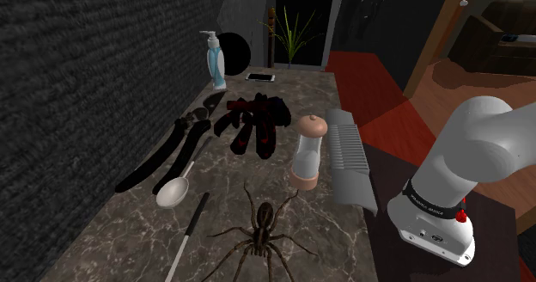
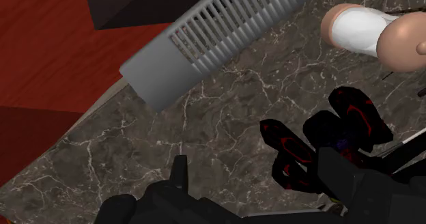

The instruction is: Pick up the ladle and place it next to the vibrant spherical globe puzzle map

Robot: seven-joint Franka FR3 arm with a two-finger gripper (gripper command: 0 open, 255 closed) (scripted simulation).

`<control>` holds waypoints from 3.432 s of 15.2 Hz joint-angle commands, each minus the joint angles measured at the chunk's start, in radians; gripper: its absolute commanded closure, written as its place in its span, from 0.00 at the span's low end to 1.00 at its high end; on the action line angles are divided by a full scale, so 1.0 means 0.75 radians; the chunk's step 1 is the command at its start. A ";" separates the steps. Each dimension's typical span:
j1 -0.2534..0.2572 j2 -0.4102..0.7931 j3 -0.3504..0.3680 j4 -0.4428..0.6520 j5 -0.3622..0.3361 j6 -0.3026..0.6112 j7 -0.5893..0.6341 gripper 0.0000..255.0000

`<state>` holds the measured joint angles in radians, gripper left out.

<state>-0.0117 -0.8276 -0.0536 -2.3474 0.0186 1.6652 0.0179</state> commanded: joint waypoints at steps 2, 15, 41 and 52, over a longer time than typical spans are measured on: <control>-0.001 -0.016 0.024 -0.039 0.024 0.026 0.048 0.00; 0.045 0.001 0.409 -0.357 0.387 0.456 0.662 0.00; -0.275 1.379 1.273 0.217 -0.554 1.384 2.638 0.00; -0.093 1.544 1.082 0.293 -0.785 1.432 2.805 0.00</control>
<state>-0.0847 0.3281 0.7607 -2.1291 -0.5660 2.7385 2.1186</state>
